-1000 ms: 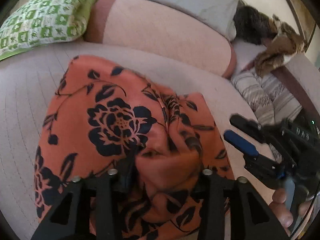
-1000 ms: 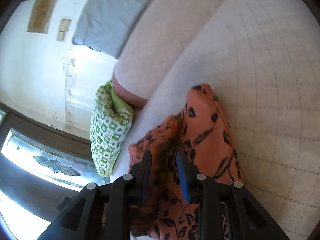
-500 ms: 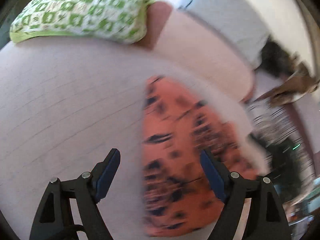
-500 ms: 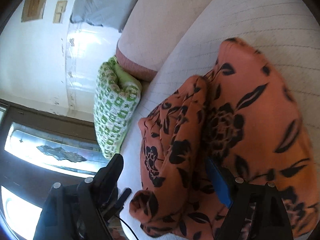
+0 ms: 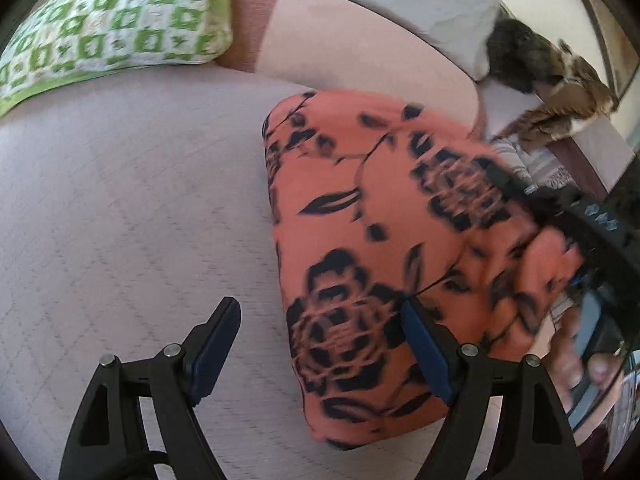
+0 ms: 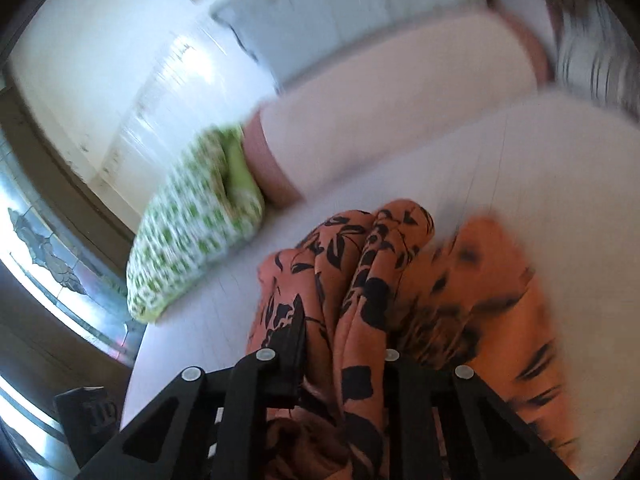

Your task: Fold small clothes

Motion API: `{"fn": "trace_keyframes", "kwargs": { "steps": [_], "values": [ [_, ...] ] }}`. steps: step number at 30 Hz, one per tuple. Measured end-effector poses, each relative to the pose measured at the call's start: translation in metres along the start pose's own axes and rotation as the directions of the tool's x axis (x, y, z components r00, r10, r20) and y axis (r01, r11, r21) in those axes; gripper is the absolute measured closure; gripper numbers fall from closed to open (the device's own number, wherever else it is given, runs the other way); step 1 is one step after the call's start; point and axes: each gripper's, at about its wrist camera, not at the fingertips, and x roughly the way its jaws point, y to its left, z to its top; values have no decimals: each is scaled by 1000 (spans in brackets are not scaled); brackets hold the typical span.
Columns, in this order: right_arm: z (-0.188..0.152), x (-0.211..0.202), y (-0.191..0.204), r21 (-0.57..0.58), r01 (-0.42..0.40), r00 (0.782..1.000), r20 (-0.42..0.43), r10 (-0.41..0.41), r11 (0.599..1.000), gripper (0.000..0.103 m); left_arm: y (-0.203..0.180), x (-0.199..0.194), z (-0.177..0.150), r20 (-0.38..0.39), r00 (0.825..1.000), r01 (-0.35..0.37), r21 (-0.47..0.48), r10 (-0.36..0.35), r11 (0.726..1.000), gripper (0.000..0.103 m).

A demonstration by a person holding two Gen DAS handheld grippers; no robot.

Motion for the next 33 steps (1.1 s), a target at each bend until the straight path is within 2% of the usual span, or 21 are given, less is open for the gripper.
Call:
{"fn": "trace_keyframes", "kwargs": {
  "steps": [2,4,6,7,8,9,10,12,13,15,16,20,24,25,26,27,30,32,33],
  "values": [
    [4,-16,-13,-10,-4,1000,25,4,1000,84,-9,10,-6,-28,1000,5,18,-5,1000,21],
    [2,-4,-43,18,59,994,-90,-57,998,83,-15,23,-10,-68,997,-28,37,30,999,21],
    [-1,11,-73,76,195,968,-178,-180,978,83,-19,37,-17,-112,993,-21,37,25,999,20],
    [-3,17,-94,112,239,948,-243,-206,965,79,-20,41,-20,-131,991,-9,28,12,1000,20],
    [-4,20,-109,164,229,940,-294,-174,960,61,-20,40,-21,-138,990,0,19,3,1000,20],
    [-2,17,-121,236,213,942,-306,-136,948,47,-18,40,-20,-142,990,6,2,-6,1000,20],
    [2,5,-132,316,212,954,-273,-125,925,44,-14,39,-20,-144,990,9,-13,-11,1000,19],
    [10,-14,-139,372,183,976,-177,-124,910,44,-11,39,-14,-147,989,17,-27,-21,999,19],
    [17,-25,-138,382,141,988,-105,-109,913,44,-9,39,-14,-146,989,17,-30,-21,999,19],
    [25,-35,-126,346,55,998,1,-59,937,44,-6,36,-17,-132,991,0,-12,-1,1000,19],
    [30,-34,-116,301,24,999,19,-32,953,44,-8,37,-16,-124,992,-13,12,14,1000,19],
    [31,2,-87,238,-39,996,-69,57,971,44,-18,46,-16,-134,990,-27,68,36,997,18],
    [34,49,-75,227,-48,982,-166,88,973,45,-21,50,-20,-142,990,-13,87,25,996,17],
    [34,65,-77,245,-32,968,-235,91,969,45,-23,51,-21,-142,990,-12,94,25,996,17],
    [27,78,-81,246,47,954,-298,29,968,48,-24,51,-22,-143,989,-12,106,27,994,17],
    [24,87,-85,241,125,942,-333,-39,962,57,-24,51,-25,-143,989,-15,116,32,993,17],
    [24,89,-80,226,166,938,-337,-83,960,59,-23,52,-23,-149,989,-6,101,21,995,17],
    [28,76,-68,201,166,952,-289,-104,965,59,-21,45,-18,-143,990,-2,78,13,997,17],
    [31,68,-58,172,137,965,-244,-93,976,59,-20,38,-15,-121,992,-12,75,21,997,17]
  ]
}}
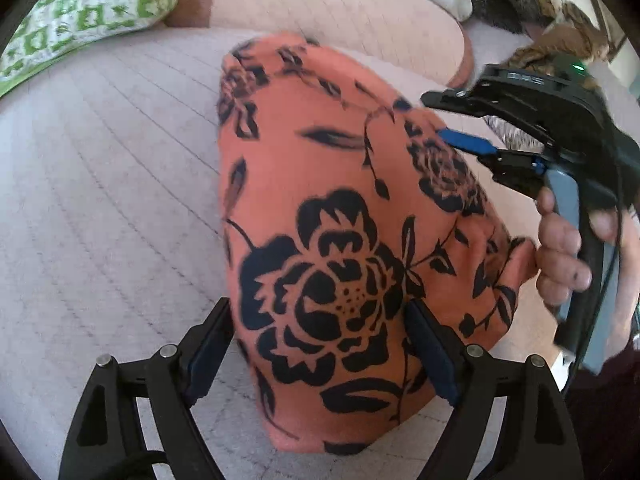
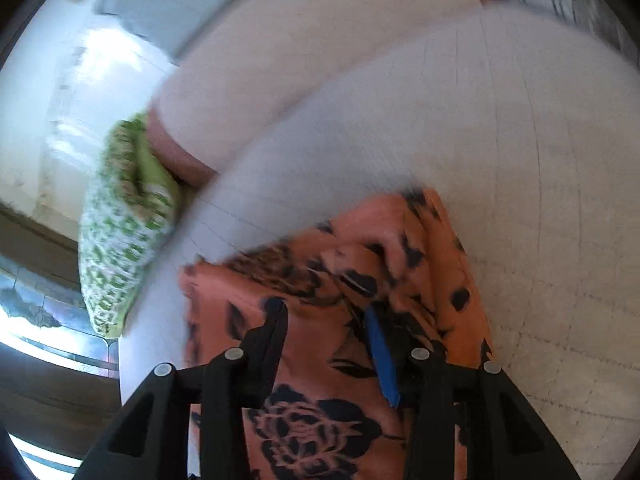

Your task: Fold small clothes

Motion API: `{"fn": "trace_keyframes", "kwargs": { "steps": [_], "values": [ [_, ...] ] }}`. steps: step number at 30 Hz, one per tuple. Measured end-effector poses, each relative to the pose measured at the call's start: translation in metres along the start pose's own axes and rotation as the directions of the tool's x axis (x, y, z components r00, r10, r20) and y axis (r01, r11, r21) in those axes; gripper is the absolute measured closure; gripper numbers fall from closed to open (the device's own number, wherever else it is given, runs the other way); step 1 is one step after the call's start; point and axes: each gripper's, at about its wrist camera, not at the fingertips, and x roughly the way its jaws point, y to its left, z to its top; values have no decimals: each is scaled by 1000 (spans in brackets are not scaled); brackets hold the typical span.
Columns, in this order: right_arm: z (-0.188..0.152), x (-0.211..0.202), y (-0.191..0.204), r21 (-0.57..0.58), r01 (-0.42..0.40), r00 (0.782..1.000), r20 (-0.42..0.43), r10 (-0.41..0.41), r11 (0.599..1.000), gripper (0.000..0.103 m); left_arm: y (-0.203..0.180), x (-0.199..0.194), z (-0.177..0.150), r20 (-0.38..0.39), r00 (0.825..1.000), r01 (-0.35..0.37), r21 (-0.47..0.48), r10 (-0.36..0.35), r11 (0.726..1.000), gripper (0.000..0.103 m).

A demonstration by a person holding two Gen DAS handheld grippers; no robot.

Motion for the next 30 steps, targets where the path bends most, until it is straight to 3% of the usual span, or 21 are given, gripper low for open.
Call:
{"fn": "trace_keyframes", "kwargs": {
  "steps": [4,6,12,15,17,20,25,30],
  "values": [
    [-3,-15,32,-80,-175,984,17,177,981,59,0,-27,4,109,986,-133,30,129,991,17],
    [-5,-10,44,-106,-203,979,-20,202,973,59,5,-34,4,136,973,-194,26,189,981,17],
    [-15,30,59,-129,-177,981,-107,163,976,59,18,-36,-3,120,973,-204,53,196,978,17],
    [-18,69,56,-122,-79,982,-180,56,989,58,17,-30,-5,100,975,-205,90,196,975,16],
    [-20,77,57,-129,-63,987,-156,42,990,58,20,-29,-2,81,982,-174,67,169,982,15],
    [-21,67,63,-152,-55,988,-149,32,987,57,29,-35,5,64,990,-126,10,125,992,16],
    [-23,24,52,-83,-104,989,-109,95,991,52,31,-57,19,158,974,-160,-31,163,987,16],
    [-50,-17,38,-96,-18,994,-112,7,995,48,38,-42,25,91,973,-206,-56,211,977,16]
  ]
}}
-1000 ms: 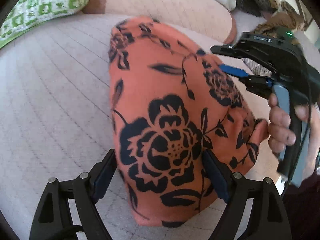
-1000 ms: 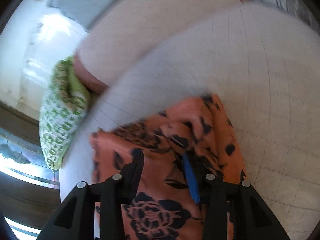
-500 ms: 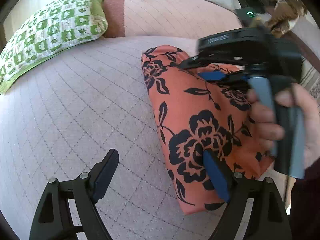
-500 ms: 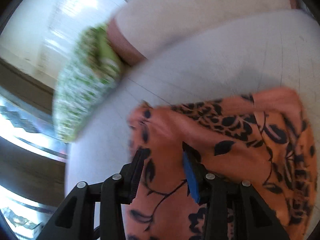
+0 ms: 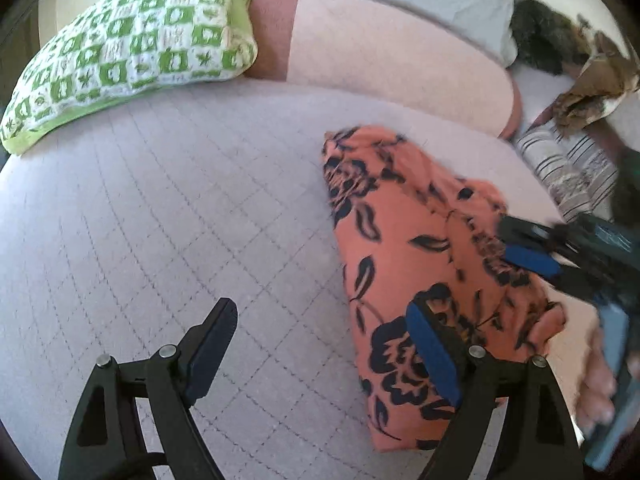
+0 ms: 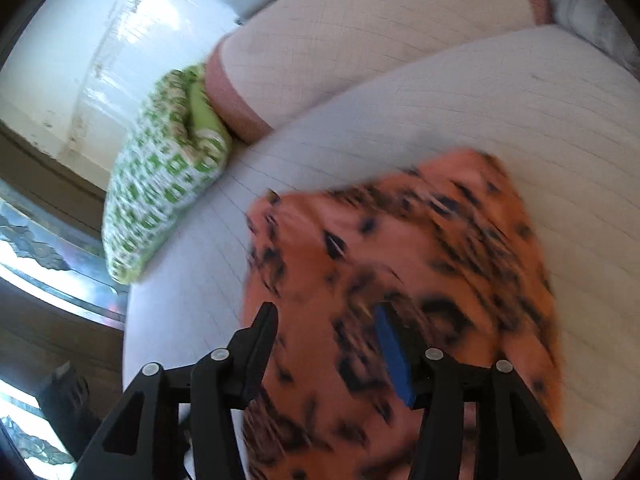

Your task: Fold small clothes

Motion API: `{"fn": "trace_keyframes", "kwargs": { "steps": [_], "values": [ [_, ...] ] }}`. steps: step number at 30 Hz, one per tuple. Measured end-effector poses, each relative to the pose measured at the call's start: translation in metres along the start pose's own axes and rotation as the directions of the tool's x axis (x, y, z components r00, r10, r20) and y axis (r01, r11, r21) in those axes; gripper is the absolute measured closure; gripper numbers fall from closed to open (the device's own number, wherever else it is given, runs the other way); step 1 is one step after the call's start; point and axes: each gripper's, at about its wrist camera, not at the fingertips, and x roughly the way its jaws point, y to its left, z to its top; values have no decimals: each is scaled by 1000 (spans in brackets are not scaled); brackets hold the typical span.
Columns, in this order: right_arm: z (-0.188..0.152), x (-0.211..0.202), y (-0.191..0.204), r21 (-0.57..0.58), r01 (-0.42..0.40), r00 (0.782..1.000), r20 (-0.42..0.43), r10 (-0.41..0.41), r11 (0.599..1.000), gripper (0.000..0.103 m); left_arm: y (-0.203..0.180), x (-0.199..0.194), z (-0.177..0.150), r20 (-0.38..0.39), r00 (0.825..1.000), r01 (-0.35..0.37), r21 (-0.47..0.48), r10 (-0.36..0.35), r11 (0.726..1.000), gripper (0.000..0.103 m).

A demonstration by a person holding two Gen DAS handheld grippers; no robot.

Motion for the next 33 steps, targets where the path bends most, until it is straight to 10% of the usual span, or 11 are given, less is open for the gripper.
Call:
{"fn": "trace_keyframes", "kwargs": {
  "steps": [26,33],
  "values": [
    [-70,-18,-73,52,-131,991,15,131,990,48,-33,17,-22,48,969,-245,112,241,963,10],
    [-64,-38,-74,61,-163,987,20,162,985,48,-25,-11,-5,116,979,-175,45,168,984,10]
  ]
}}
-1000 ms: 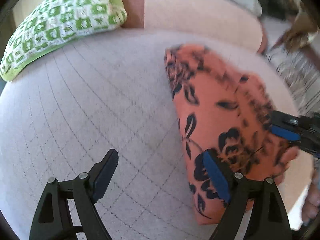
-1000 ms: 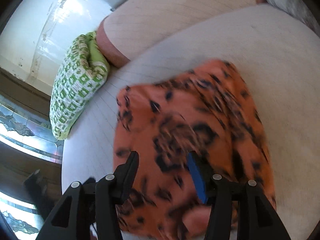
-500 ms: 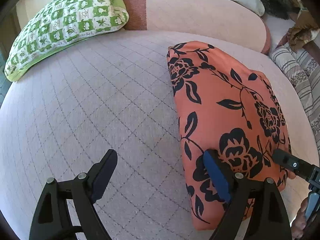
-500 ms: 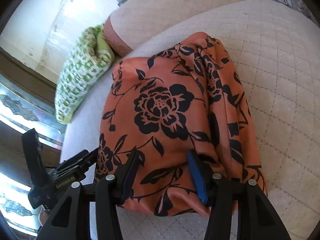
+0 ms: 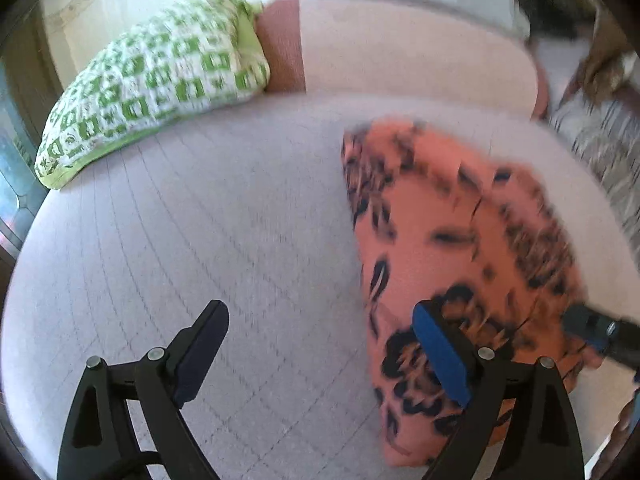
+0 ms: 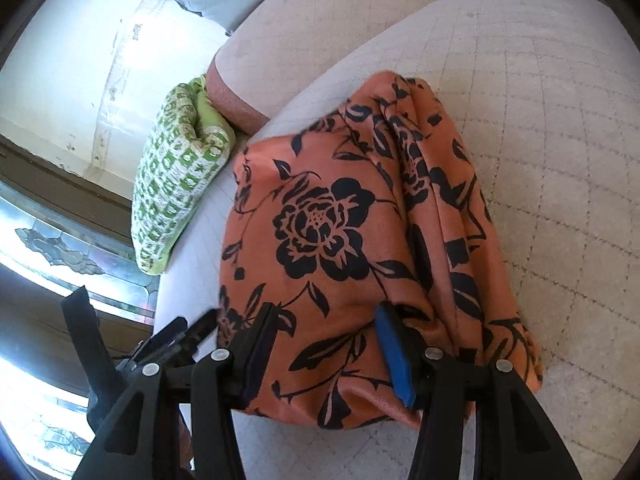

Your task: Fold small clothes

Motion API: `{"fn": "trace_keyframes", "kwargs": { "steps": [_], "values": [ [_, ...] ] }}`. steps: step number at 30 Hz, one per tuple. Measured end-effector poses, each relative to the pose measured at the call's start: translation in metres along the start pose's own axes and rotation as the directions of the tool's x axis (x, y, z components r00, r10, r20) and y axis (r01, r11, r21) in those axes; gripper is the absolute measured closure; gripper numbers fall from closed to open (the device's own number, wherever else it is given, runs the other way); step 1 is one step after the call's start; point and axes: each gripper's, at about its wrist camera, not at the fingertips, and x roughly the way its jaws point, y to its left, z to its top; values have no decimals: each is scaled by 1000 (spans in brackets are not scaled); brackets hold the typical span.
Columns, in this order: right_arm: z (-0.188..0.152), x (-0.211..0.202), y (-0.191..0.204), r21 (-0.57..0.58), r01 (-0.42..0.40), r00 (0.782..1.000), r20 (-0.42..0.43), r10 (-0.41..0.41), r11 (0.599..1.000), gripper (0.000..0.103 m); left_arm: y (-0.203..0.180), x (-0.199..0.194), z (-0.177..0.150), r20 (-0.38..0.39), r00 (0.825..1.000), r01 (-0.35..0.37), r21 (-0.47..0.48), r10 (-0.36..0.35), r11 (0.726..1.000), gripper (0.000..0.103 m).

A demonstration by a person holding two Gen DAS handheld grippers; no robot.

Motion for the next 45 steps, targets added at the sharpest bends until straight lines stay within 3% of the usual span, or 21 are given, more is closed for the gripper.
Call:
{"fn": "trace_keyframes", "kwargs": {
  "steps": [4,9,14,16,20,24,31,34,35,37,40,42,45],
  "values": [
    [12,-27,15,-81,-41,994,98,49,996,45,7,-2,12,52,999,7,-37,-6,999,10],
    [40,-31,18,-82,-63,982,172,76,995,38,2,25,22,-23,999,-28,-25,27,999,10],
    [69,-2,1,-5,-35,990,139,35,999,38,-12,39,22,-50,998,-43,21,44,999,10],
    [81,12,-9,32,-57,993,104,53,998,38,-16,43,21,-49,998,-50,36,51,998,10],
    [93,47,-29,73,-17,1000,8,16,997,39,-17,55,20,-68,997,-35,38,38,999,6],
    [96,35,-26,77,-45,999,23,43,996,39,-15,49,23,-54,997,-48,17,49,999,5],
    [78,2,1,10,-101,993,67,100,995,39,-27,27,18,4,998,-67,74,67,995,6],
    [67,-2,10,-8,-53,996,73,53,999,39,-33,24,15,9,997,-77,103,76,992,6],
    [64,-2,11,-12,-31,997,71,31,999,42,-33,24,14,11,997,-81,107,81,991,6],
    [60,7,6,7,12,999,53,-13,1000,61,-33,24,13,10,997,-80,105,80,991,6],
    [59,29,-8,42,59,998,-11,-59,997,70,-30,26,12,2,998,-66,95,67,993,6],
    [62,39,-12,39,89,996,-13,-88,995,82,-30,30,11,-6,998,-66,97,67,993,5],
    [63,41,-11,43,95,995,-17,-94,995,82,-29,31,12,-12,998,-61,85,62,994,5]
  ]
}}
